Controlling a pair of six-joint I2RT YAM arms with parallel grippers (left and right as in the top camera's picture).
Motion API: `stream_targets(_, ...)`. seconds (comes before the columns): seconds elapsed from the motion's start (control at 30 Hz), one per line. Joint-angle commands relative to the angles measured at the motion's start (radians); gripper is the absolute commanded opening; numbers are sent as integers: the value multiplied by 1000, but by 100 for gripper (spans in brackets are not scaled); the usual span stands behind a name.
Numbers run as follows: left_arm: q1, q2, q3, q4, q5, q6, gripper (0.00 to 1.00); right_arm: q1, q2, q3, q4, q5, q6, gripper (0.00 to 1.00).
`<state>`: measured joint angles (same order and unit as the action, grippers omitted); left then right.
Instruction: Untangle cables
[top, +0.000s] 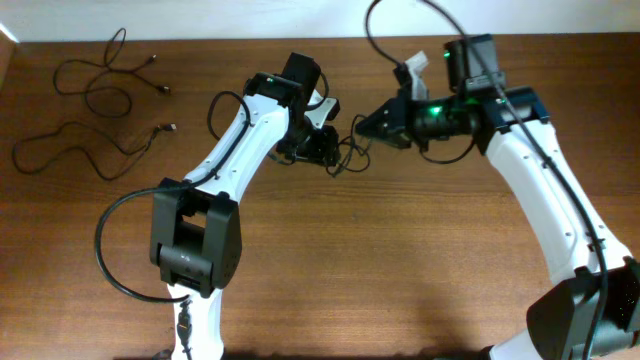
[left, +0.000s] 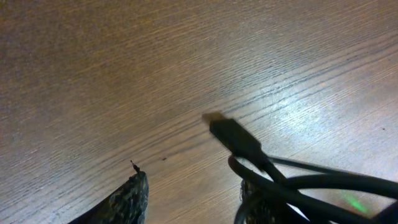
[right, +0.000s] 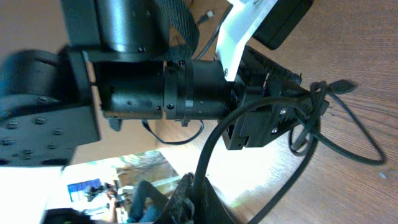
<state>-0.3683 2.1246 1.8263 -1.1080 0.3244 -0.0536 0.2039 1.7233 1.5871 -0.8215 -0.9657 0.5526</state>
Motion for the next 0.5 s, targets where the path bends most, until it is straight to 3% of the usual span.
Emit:
stream_targets(0.0, -8, 7, -6, 10, -20, -14, 42, -37, 2, 8, 2, -108, 6, 4)
stream_targets(0.13, 0, 7, -6, -5, -190, -23, 37, -75, 2, 8, -17, -42, 2, 4)
stream_targets(0.27, 36, 7, -6, -64, -383, -111, 36, -118, 2, 8, -160, 253, -28, 4)
stream_targets(0.47, 84, 7, -6, -76, -400, -224, 35, -134, 2, 8, -339, 679, 18, 4)
